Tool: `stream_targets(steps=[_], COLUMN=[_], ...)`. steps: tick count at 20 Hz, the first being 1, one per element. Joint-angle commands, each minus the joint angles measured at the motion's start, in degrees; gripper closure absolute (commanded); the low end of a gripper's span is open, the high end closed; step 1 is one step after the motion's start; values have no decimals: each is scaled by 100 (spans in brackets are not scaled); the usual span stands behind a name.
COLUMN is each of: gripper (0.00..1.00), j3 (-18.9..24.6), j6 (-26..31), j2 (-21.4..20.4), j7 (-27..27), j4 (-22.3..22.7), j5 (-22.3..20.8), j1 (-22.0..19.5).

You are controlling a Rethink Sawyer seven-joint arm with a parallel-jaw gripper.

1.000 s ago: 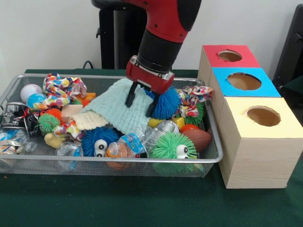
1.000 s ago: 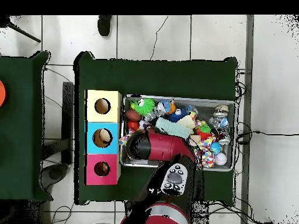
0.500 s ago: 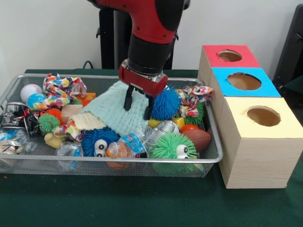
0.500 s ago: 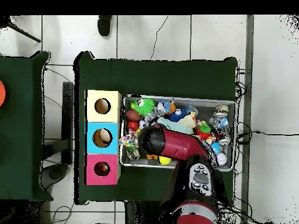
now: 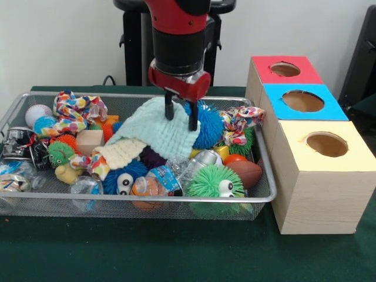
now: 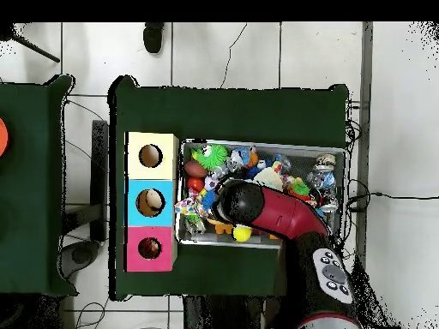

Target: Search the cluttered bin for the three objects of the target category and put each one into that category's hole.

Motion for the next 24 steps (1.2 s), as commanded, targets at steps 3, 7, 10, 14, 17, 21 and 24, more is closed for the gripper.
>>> stream_targets(steps=[3,7,10,14,17,21,24], gripper=[0,0,0,0,0,0,0], j3=[997,831,674,295,-283,-576,-432], j6=[708,89,-157,-154,-46,25,143], j2=[-404,-256,-263,-284,-224,-238,-345], j7=[-303,-367,-322,-343,-279,-121,-180], j4=[422,202,104,-198,-684,-975,-917], j5=[-85,-534,-779,-1315,-1983,-2476,-2515], j1=[-154,-99,-38,120,423,609,458])
